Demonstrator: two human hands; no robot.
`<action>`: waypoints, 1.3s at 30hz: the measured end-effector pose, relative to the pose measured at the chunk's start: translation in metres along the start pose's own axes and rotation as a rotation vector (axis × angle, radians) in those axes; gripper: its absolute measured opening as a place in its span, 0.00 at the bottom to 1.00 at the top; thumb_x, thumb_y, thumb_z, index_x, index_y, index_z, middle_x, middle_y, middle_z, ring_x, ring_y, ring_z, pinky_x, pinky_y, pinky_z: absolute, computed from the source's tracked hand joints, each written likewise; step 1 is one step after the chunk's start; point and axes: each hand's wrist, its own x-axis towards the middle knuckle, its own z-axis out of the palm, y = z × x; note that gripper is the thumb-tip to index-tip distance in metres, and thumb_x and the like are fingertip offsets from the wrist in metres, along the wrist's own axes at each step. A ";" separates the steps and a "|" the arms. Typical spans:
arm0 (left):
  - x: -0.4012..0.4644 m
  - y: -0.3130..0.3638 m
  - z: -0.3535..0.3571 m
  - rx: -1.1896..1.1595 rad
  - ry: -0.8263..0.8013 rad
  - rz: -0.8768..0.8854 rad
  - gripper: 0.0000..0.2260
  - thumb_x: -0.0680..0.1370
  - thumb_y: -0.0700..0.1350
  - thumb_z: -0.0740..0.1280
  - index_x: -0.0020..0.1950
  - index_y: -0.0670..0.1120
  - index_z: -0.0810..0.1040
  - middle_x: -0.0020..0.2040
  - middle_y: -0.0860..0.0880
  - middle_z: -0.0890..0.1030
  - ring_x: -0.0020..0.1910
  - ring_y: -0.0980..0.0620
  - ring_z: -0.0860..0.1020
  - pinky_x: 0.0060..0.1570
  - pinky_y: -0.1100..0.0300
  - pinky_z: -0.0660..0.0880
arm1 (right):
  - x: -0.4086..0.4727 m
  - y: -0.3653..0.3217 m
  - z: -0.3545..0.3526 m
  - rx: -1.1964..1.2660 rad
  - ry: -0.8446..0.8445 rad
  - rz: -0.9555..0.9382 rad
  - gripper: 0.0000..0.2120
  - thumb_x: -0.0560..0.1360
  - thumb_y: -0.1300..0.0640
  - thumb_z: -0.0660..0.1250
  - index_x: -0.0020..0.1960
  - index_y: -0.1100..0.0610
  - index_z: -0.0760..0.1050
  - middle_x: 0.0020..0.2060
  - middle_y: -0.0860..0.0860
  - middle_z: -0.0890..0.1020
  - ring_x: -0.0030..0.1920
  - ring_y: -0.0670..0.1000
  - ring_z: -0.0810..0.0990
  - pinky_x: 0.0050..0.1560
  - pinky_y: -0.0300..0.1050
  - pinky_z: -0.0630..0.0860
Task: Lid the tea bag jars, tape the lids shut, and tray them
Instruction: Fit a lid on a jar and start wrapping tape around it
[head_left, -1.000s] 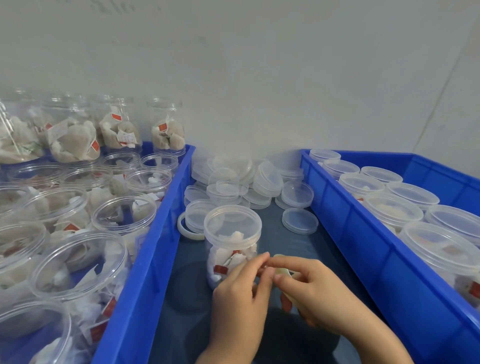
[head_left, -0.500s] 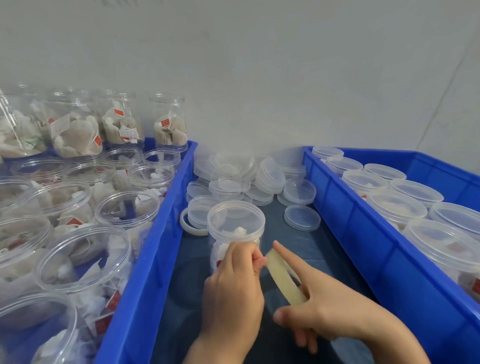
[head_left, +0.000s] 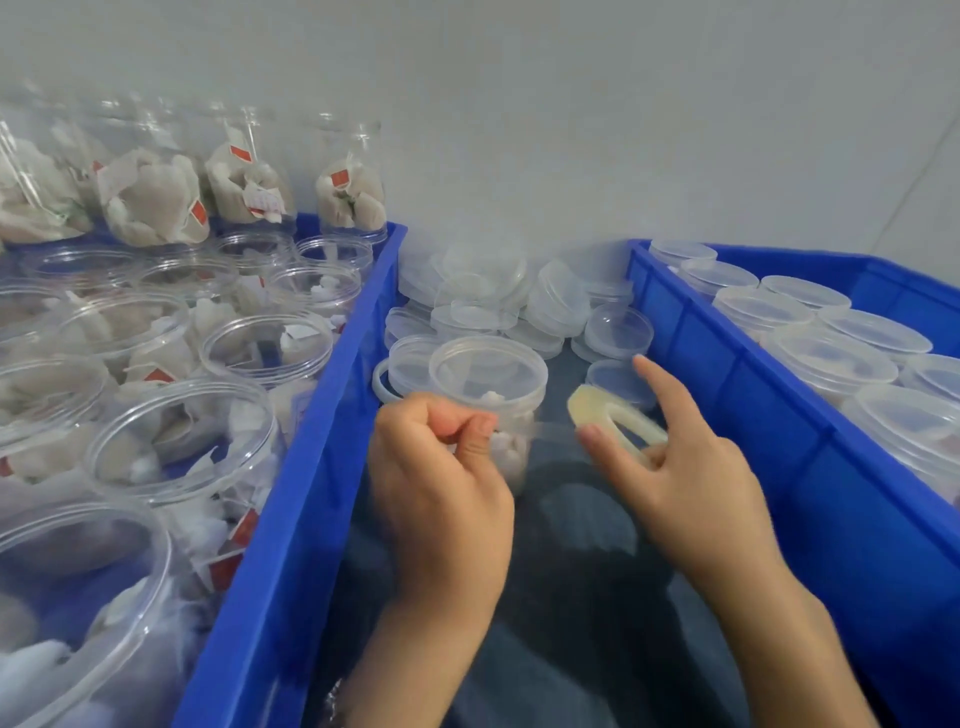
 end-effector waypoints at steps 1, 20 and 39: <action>0.001 -0.002 0.000 0.028 0.003 -0.040 0.15 0.71 0.41 0.67 0.45 0.53 0.62 0.42 0.41 0.77 0.42 0.40 0.76 0.44 0.43 0.73 | 0.001 0.002 0.003 -0.043 0.038 0.014 0.42 0.57 0.22 0.51 0.69 0.36 0.56 0.35 0.44 0.80 0.41 0.49 0.79 0.40 0.47 0.70; -0.003 -0.024 0.007 0.123 0.083 -0.008 0.10 0.73 0.49 0.64 0.48 0.49 0.64 0.43 0.45 0.77 0.44 0.38 0.76 0.45 0.39 0.72 | 0.005 -0.006 0.031 -0.095 0.354 -0.015 0.50 0.58 0.24 0.51 0.72 0.52 0.62 0.35 0.54 0.82 0.38 0.59 0.80 0.34 0.43 0.64; 0.003 -0.024 0.013 -0.406 -0.208 -0.416 0.29 0.77 0.40 0.65 0.68 0.66 0.57 0.69 0.66 0.64 0.67 0.71 0.63 0.64 0.71 0.62 | 0.002 -0.008 0.040 0.070 0.402 0.028 0.40 0.61 0.28 0.53 0.64 0.50 0.70 0.27 0.49 0.76 0.33 0.56 0.77 0.38 0.49 0.73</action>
